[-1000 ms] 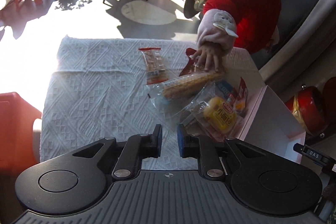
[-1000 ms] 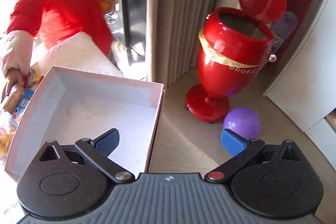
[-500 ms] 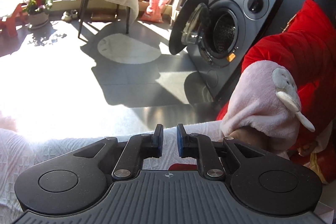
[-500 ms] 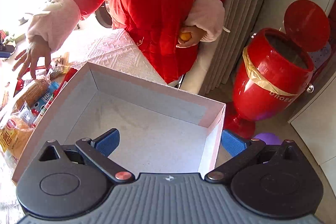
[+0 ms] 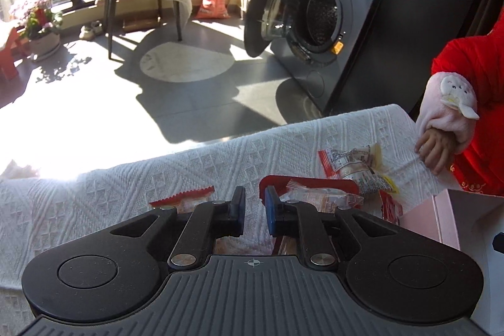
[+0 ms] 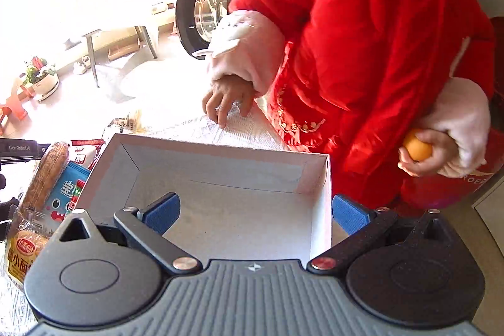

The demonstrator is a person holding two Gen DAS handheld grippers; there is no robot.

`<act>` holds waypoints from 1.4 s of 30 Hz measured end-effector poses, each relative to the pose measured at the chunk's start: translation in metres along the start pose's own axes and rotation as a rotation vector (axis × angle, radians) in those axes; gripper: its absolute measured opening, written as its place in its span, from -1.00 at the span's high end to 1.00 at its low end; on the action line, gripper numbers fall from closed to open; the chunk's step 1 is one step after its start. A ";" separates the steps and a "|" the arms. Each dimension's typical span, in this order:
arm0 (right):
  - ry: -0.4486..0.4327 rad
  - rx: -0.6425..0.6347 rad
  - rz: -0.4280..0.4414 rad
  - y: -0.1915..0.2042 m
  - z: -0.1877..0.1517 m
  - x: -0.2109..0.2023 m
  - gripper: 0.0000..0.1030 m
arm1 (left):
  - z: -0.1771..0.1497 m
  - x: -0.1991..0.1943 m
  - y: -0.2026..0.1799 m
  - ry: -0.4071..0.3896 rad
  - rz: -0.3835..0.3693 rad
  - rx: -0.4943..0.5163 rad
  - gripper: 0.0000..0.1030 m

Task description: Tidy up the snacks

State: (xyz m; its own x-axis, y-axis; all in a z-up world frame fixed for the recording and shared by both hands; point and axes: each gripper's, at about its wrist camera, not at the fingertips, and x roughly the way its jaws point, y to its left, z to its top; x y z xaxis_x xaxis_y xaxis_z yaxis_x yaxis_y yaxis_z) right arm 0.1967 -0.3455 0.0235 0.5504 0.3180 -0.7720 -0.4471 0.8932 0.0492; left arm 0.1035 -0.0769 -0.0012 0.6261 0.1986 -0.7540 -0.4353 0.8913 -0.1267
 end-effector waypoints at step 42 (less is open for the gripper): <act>0.333 -0.146 0.256 0.005 -0.028 -0.249 -0.99 | -0.103 -0.354 -0.155 0.175 0.081 -0.107 0.71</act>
State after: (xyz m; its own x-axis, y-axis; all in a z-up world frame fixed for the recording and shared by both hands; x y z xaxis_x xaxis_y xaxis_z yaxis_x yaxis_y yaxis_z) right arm 0.0372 -0.4289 0.1979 0.1623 0.3823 -0.9097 -0.6478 0.7367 0.1940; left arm -0.1175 -0.3274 0.2187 0.4684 0.1857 -0.8638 -0.5517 0.8251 -0.1218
